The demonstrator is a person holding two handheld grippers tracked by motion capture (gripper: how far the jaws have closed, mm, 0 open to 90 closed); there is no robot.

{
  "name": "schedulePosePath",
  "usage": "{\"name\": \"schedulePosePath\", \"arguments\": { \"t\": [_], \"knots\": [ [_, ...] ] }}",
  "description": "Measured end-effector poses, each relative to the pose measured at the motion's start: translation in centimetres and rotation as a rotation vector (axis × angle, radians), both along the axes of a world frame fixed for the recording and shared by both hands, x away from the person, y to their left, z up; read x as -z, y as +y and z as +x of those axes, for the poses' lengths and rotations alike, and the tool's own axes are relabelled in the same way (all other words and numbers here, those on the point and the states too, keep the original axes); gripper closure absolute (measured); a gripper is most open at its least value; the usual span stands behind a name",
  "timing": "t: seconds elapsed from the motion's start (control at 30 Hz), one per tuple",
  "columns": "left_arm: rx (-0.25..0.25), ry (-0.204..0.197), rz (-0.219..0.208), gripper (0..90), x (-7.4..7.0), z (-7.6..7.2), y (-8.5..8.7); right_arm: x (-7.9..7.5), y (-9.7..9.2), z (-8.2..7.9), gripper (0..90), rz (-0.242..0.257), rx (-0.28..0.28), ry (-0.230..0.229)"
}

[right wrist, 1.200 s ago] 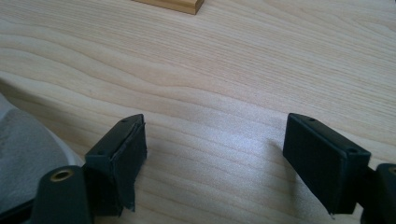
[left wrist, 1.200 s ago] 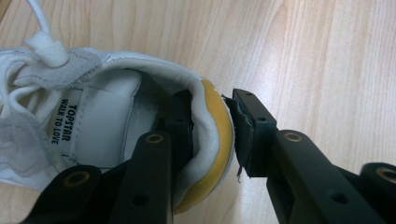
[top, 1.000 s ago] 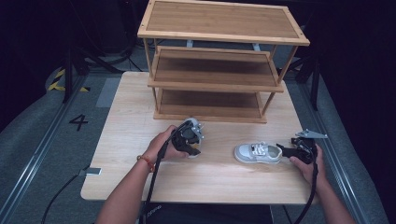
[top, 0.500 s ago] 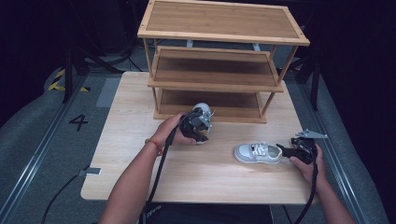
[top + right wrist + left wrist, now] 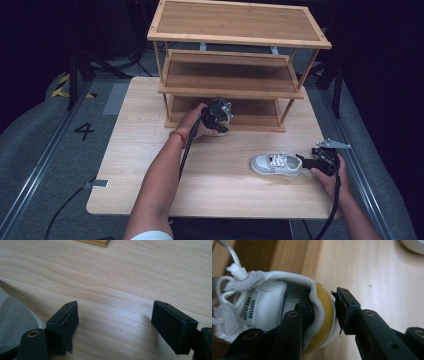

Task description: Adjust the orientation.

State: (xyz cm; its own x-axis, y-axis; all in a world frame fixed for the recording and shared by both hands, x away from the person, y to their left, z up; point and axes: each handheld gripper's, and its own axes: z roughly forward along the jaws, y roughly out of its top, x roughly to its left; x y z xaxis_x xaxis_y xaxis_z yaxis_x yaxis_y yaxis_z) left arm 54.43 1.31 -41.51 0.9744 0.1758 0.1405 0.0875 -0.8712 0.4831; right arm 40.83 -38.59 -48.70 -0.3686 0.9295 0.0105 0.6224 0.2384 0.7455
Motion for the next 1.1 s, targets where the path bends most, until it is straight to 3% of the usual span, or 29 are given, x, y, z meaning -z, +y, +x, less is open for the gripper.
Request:
{"name": "schedulePosePath", "arguments": {
  "t": [0.1, 0.2, 0.37, 0.47, 0.57, 0.63, 0.73, 0.83, 0.97, 1.1],
  "knots": [
    [-0.023, -0.037, 0.035, 65.8, 0.3, 0.7, 0.1, 0.0, 0.0, 0.0, 22.3, -0.001, -0.002, 0.000],
    [-0.073, -0.016, -0.020, 61.1, 0.5, 0.9, 0.7, 0.0, 0.0, 0.0, 22.3, 0.000, -0.003, 0.000],
    [-0.147, -0.079, -0.078, 42.1, 0.2, 0.0, 1.5, 0.0, 0.0, 0.0, 22.5, 0.000, -0.006, -0.001],
    [-0.177, -0.118, -0.091, 33.4, -0.2, -1.1, 2.0, 0.0, 0.0, -0.1, 22.7, -0.001, -0.005, -0.001],
    [-0.220, -0.156, -0.201, 30.9, -0.6, -2.4, 2.9, 0.0, 0.0, -0.1, 22.7, -0.001, -0.005, -0.001],
    [-0.274, -0.164, -0.240, 25.0, -0.8, -3.3, 3.5, 0.0, 0.0, -0.1, 22.7, -0.001, -0.005, -0.001],
    [-0.346, -0.130, -0.308, 20.4, 0.2, -4.7, 4.3, 0.0, 0.0, 0.0, 22.7, -0.001, -0.006, -0.001],
    [-0.378, -0.124, -0.287, 19.5, 1.3, -5.2, 4.3, 0.0, 0.0, 0.0, 22.7, -0.001, -0.007, -0.001],
    [-0.428, -0.093, -0.296, 19.3, 2.9, -5.0, 4.3, 0.0, 0.0, 0.0, 22.7, -0.001, -0.007, -0.001],
    [-0.508, -0.134, -0.287, 16.7, 3.7, -3.9, 4.0, 0.0, 0.0, 0.0, 22.7, -0.001, -0.007, -0.001]
  ]
}}
